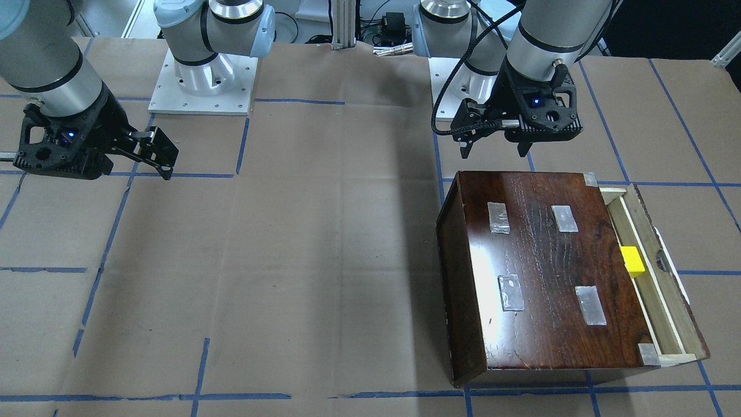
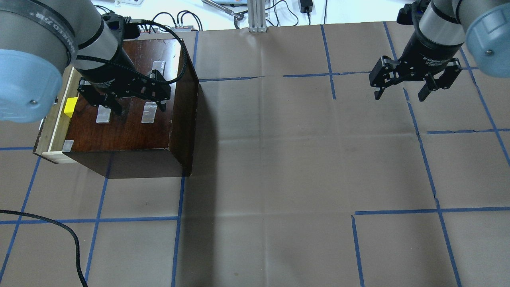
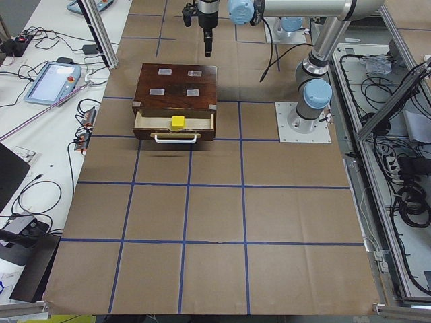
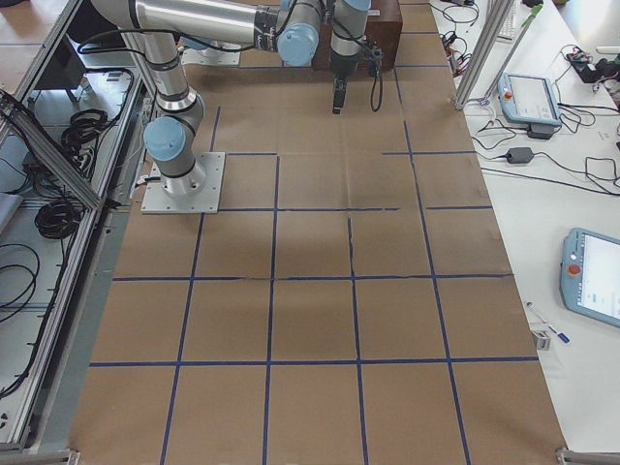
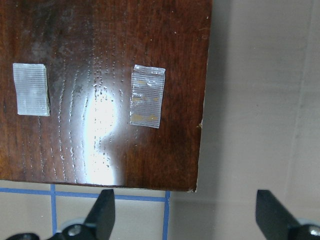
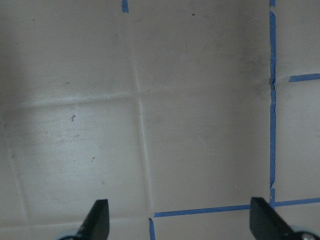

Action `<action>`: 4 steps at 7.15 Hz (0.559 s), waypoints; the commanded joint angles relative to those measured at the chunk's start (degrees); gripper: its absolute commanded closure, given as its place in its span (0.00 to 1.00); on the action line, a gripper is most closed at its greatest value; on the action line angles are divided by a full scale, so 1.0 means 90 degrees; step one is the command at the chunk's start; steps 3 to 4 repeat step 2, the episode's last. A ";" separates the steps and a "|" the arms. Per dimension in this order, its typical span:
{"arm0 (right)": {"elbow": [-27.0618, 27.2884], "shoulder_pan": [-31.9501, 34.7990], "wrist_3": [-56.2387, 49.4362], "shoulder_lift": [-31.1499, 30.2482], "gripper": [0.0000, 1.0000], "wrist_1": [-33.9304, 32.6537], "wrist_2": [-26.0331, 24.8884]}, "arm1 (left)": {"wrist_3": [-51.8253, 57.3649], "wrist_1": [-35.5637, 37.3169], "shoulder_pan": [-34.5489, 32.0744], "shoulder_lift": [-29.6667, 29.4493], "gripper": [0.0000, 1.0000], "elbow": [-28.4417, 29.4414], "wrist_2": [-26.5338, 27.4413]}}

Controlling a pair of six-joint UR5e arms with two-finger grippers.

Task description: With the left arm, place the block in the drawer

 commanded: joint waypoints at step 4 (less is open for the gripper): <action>0.0002 0.0000 0.0000 0.0000 0.00 -0.0001 0.0000 | 0.0001 0.0000 -0.0007 0.0002 0.01 0.0002 -0.0008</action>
